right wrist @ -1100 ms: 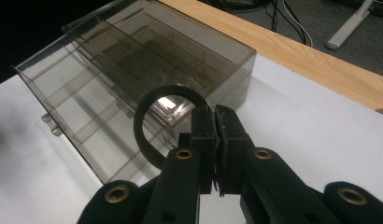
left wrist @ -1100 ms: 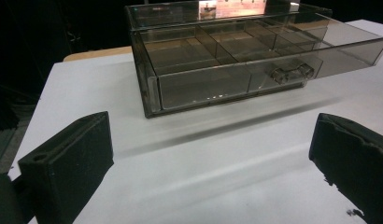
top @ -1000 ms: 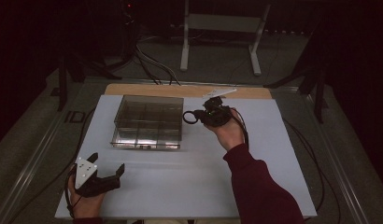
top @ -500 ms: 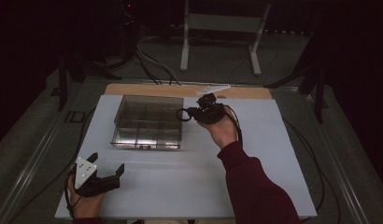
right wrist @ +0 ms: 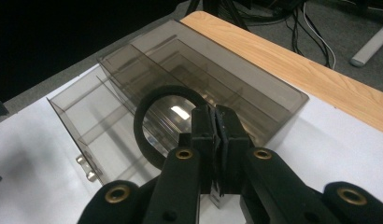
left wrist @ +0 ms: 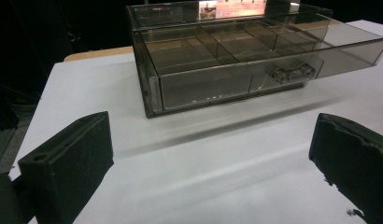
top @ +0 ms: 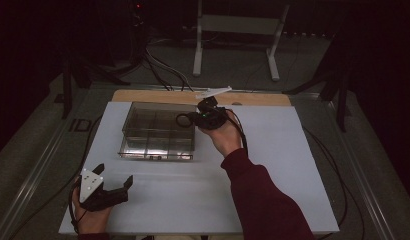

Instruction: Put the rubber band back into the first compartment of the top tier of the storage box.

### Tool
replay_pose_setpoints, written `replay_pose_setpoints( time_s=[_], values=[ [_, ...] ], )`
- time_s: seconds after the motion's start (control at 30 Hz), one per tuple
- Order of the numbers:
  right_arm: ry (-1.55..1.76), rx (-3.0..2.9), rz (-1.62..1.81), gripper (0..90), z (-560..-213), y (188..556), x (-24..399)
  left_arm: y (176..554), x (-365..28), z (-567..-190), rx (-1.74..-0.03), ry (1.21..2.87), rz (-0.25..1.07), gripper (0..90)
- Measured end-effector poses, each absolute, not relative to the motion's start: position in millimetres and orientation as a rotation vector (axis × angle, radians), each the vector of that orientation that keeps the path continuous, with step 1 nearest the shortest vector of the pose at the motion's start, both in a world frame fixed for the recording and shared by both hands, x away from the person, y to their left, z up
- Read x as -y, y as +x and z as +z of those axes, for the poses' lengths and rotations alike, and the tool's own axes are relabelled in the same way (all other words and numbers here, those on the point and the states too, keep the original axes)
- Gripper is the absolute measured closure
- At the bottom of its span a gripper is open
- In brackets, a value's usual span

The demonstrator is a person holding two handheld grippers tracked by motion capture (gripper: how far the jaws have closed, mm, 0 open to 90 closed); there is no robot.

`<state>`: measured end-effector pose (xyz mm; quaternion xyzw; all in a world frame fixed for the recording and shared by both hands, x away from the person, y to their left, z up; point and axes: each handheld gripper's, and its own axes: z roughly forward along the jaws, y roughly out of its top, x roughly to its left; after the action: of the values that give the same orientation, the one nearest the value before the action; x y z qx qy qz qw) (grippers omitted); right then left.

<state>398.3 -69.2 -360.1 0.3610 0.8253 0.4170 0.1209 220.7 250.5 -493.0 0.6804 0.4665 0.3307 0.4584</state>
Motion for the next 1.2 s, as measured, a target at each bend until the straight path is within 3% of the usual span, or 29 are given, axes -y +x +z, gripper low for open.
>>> replay_pose_setpoints(
  time_s=[1.2],
  values=[
    [1.006, -2.458, 1.209, 88.3, -370.4, 406.7, 14.9, 221.1, -250.4, -493.6, -1.149, 1.674, 0.810, 0.6]
  ],
)
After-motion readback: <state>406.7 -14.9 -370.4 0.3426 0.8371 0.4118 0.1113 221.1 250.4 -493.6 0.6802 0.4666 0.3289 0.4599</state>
